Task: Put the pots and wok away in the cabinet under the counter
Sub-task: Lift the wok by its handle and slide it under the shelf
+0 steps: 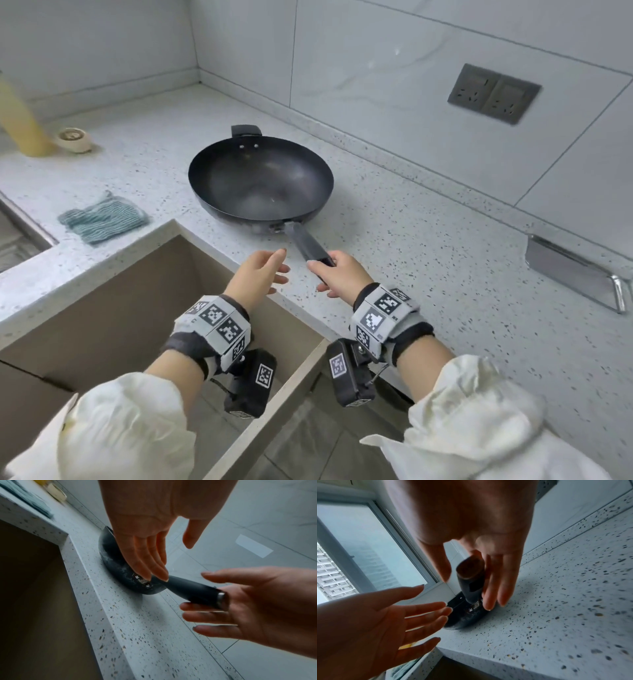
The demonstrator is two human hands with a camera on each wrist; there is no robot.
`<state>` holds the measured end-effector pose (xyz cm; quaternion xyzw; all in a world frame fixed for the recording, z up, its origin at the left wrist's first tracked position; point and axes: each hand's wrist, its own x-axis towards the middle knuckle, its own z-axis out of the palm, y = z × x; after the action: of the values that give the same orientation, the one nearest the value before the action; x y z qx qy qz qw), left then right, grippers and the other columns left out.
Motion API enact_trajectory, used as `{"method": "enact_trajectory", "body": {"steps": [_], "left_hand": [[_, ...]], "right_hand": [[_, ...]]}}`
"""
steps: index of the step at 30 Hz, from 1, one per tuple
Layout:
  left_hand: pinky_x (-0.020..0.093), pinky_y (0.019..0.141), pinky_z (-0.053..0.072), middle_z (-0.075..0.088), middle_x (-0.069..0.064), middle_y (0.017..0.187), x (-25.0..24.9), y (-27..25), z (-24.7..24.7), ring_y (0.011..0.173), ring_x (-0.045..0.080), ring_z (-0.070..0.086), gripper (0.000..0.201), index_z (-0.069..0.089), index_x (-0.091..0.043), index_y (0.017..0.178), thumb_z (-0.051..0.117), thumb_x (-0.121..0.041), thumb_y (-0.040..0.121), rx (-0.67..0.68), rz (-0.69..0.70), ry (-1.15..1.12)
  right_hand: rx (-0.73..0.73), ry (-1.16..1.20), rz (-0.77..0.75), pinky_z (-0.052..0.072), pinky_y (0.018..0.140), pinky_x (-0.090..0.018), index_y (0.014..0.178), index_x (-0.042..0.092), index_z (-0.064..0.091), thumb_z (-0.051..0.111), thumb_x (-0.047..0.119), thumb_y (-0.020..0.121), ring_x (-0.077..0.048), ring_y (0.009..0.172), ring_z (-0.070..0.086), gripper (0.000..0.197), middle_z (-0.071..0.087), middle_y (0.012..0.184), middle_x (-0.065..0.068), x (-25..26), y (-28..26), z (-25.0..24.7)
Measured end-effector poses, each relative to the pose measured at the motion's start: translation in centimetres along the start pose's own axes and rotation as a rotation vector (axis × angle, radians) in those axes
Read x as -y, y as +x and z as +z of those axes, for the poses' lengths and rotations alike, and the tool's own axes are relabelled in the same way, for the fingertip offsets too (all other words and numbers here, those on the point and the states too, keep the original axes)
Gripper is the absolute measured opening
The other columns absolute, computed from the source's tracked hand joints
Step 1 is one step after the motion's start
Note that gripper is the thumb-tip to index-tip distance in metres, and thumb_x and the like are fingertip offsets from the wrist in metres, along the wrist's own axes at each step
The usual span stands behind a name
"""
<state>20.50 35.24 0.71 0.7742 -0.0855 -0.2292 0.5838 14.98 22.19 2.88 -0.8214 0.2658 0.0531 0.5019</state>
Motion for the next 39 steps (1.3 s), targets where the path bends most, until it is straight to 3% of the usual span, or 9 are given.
{"method": "enact_trajectory", "body": {"steps": [6,9,13,16,22,26,32,36,39], "left_hand": [[0.034,0.083,0.049,0.065,0.004,0.097,0.7,6.3,0.5,0.085,0.017,0.061,0.047,0.050,-0.008,0.118,0.034,-0.044,0.092,0.113,-0.084,-0.005],[0.029,0.078,0.049,0.065,-0.002,0.087,1.2,7.8,1.6,0.081,0.012,0.061,0.045,0.048,-0.011,0.117,0.036,-0.047,0.091,0.147,-0.120,-0.069],[0.037,0.087,0.050,0.065,-0.002,0.084,0.9,9.4,3.6,0.080,0.012,0.062,0.040,0.049,-0.014,0.113,0.039,-0.045,0.091,0.211,-0.097,-0.117],[0.038,0.087,0.050,0.065,-0.001,0.079,0.4,10.7,4.7,0.076,0.012,0.062,0.033,0.053,-0.014,0.097,0.041,-0.044,0.090,0.247,-0.106,-0.150],[0.029,0.082,0.052,0.068,0.003,0.068,0.1,12.8,5.8,0.058,0.004,0.067,0.029,0.056,-0.010,0.081,0.052,-0.039,0.086,0.229,-0.191,-0.218],[0.024,0.072,0.056,0.070,-0.004,0.047,0.7,11.9,6.4,0.049,0.001,0.067,0.024,0.056,-0.011,0.081,0.054,-0.034,0.087,0.281,-0.204,-0.200],[0.020,0.063,0.058,0.066,0.010,0.077,1.2,7.2,9.0,0.070,0.018,0.066,0.017,0.055,-0.011,0.079,0.057,-0.026,0.086,0.306,-0.233,-0.231],[0.012,0.052,0.054,0.063,0.008,0.069,2.4,3.5,10.9,0.049,0.004,0.066,0.024,0.056,-0.003,0.086,0.054,-0.026,0.088,0.361,-0.172,-0.089],[0.011,0.051,0.054,0.062,0.008,0.069,3.3,-0.2,13.1,0.046,0.000,0.065,0.020,0.057,-0.005,0.082,0.053,-0.024,0.089,0.381,-0.164,-0.082]], "right_hand": [[0.059,-0.155,0.008,0.057,0.079,-0.036,0.107,0.012,0.051,0.051,0.029,0.086,-0.015,0.065,0.065,0.027,0.060,0.083,-0.002,0.4,2.7,0.1],[0.083,-0.215,0.016,0.058,0.080,-0.037,0.112,0.012,0.051,0.050,0.028,0.086,-0.016,0.066,0.065,0.030,0.061,0.084,-0.003,-0.2,2.9,-1.5],[0.105,-0.355,0.073,0.056,0.081,-0.040,0.113,0.015,0.051,0.050,0.029,0.086,-0.018,0.070,0.064,0.031,0.062,0.086,0.000,-0.7,3.7,-4.6],[0.086,-0.529,0.120,0.056,0.081,-0.042,0.109,0.016,0.050,0.053,0.030,0.079,-0.023,0.075,0.069,0.033,0.069,0.087,-0.004,-0.5,5.4,-5.3],[0.022,-0.502,0.134,0.054,0.053,-0.029,0.105,0.014,0.053,0.053,0.018,0.077,-0.020,0.051,0.061,0.028,0.061,0.068,-0.002,-1.3,6.5,-4.7],[0.009,-0.520,0.090,0.055,0.066,-0.037,0.106,0.014,0.053,0.054,0.020,0.077,-0.027,0.064,0.058,0.029,0.059,0.080,-0.006,-3.2,5.0,-4.5],[-0.084,-0.471,0.066,0.043,0.065,-0.029,0.099,0.015,0.052,0.057,0.023,0.076,-0.026,0.072,0.054,0.024,0.055,0.079,-0.002,-7.9,1.1,-3.8],[-0.137,-0.408,0.055,0.047,0.065,-0.032,0.094,0.014,0.051,0.058,0.024,0.077,-0.028,0.073,0.057,0.021,0.058,0.079,-0.003,-11.4,-3.1,-3.0],[-0.169,-0.385,0.072,0.039,0.054,-0.029,0.076,0.020,0.040,0.057,0.024,0.076,-0.024,0.063,0.050,0.018,0.047,0.064,0.002,-14.3,-7.0,-3.3]]}}
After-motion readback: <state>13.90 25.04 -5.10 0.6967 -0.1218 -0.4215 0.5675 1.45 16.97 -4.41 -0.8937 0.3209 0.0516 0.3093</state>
